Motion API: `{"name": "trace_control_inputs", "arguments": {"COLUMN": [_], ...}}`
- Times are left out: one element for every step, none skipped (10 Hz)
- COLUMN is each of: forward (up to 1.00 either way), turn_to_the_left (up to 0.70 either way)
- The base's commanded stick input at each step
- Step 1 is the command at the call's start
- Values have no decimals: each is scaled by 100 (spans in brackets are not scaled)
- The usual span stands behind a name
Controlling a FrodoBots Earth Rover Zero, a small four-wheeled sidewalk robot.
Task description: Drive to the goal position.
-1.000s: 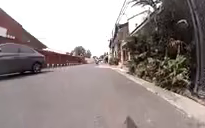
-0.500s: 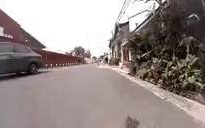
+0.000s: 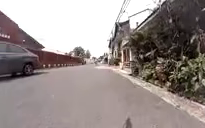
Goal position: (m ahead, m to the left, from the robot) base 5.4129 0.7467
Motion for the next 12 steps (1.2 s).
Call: {"name": "trace_control_inputs", "arguments": {"forward": [70,70,70,70,70,70,70,70,70,70,70,70], "turn_to_the_left": [0,0,0,0,0,0,0,0,0,0,0,0]}}
